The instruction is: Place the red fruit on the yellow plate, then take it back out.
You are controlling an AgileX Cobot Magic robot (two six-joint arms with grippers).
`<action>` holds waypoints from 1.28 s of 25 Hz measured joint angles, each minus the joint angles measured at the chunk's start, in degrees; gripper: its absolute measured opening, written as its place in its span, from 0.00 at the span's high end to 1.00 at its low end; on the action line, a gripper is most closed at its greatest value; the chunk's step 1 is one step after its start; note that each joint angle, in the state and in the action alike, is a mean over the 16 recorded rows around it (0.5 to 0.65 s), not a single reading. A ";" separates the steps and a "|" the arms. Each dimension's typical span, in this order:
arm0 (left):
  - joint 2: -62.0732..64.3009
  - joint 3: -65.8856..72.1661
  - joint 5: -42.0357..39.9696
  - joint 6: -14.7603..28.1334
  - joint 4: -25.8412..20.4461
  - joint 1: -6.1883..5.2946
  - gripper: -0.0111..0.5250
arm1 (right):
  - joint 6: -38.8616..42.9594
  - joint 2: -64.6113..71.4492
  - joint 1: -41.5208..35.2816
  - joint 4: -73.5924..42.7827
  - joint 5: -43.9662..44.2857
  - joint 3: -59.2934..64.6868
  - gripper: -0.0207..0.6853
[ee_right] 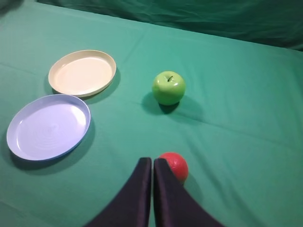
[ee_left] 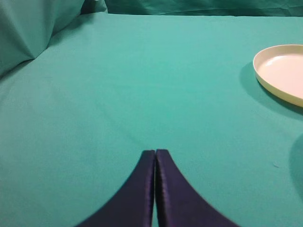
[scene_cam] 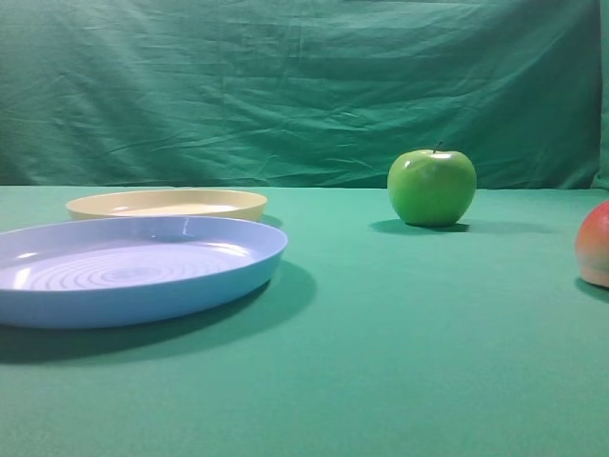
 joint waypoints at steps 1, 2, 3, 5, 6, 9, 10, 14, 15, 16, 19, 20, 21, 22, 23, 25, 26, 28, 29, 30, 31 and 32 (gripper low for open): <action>0.00 0.00 0.00 0.01 0.00 0.00 0.98 | 0.08 -0.60 0.00 -0.19 0.39 -0.01 0.97; 0.00 0.00 0.00 0.01 0.00 0.00 0.98 | 0.19 -1.12 -0.02 -0.49 0.65 0.01 0.97; 0.00 0.00 0.00 0.02 0.00 0.00 0.98 | 0.34 -1.57 -0.08 -0.86 0.76 0.08 0.97; 0.00 0.00 0.00 0.03 0.00 0.00 0.98 | 0.62 -2.37 -0.42 -1.69 0.33 0.49 0.97; 0.00 0.00 0.00 0.04 0.00 0.00 0.98 | 0.76 -2.74 -0.70 -2.11 -0.20 0.88 0.97; 0.00 0.00 0.00 0.05 0.00 0.00 0.98 | 1.18 -4.07 -2.00 -3.39 -2.69 2.78 0.97; 0.00 0.00 0.00 0.05 0.00 0.00 0.98 | 1.28 -4.60 -2.59 -3.82 -3.78 3.68 0.97; 0.00 0.00 0.00 0.05 0.00 0.00 0.98 | 1.42 -7.35 -5.50 -5.49 -9.50 8.78 0.97; 0.00 0.00 0.00 0.05 0.00 0.00 0.98 | 1.43 -8.21 -6.33 -5.84 -11.30 10.43 0.97; 0.00 0.00 0.00 0.05 0.00 0.00 0.98 | 1.40 -9.14 -7.20 -6.14 -13.30 12.24 0.97; 0.00 0.00 0.00 0.05 0.00 0.00 0.98 | 1.10 -12.35 -10.06 -6.76 -20.01 18.45 0.97; 0.00 0.00 0.00 0.05 0.00 0.00 0.98 | 0.97 -13.51 -11.01 -6.91 -22.34 20.72 0.97; 0.00 0.00 0.00 0.05 0.00 0.00 0.98 | 0.84 -14.71 -11.93 -7.05 -24.64 23.01 0.97; 0.00 0.00 0.00 0.05 0.00 0.00 0.98 | 0.71 -15.94 -12.82 -7.19 -26.90 25.34 0.97; 0.00 0.00 0.00 0.05 0.00 0.00 0.98 | 0.58 -17.16 -13.65 -7.33 -29.13 27.69 0.97; 0.00 0.00 0.00 0.05 0.00 0.00 0.98 | 0.34 -19.42 -15.14 -7.60 -33.44 32.33 0.97; 0.00 0.00 0.00 0.05 0.00 0.00 0.98 | 0.28 -20.44 -15.78 -7.74 -35.49 34.61 0.97; 0.00 0.00 0.00 0.05 0.00 0.00 0.98 | 0.29 -22.27 -16.89 -7.93 -39.34 38.97 0.97; 0.00 0.00 0.00 0.05 0.00 0.00 0.98 | 0.36 -23.07 -17.39 -7.97 -41.11 41.03 0.97; 0.00 0.00 0.00 0.05 0.00 0.00 0.98 | 0.46 -23.78 -17.84 -7.99 -42.76 43.03 0.97; 0.00 0.00 0.00 0.05 0.00 0.00 0.98 | 0.59 -24.41 -18.25 -8.00 -44.25 44.94 0.97; 0.00 0.00 0.00 0.05 0.00 0.00 0.98 | 0.73 -24.98 -18.61 -8.00 -45.57 46.75 0.97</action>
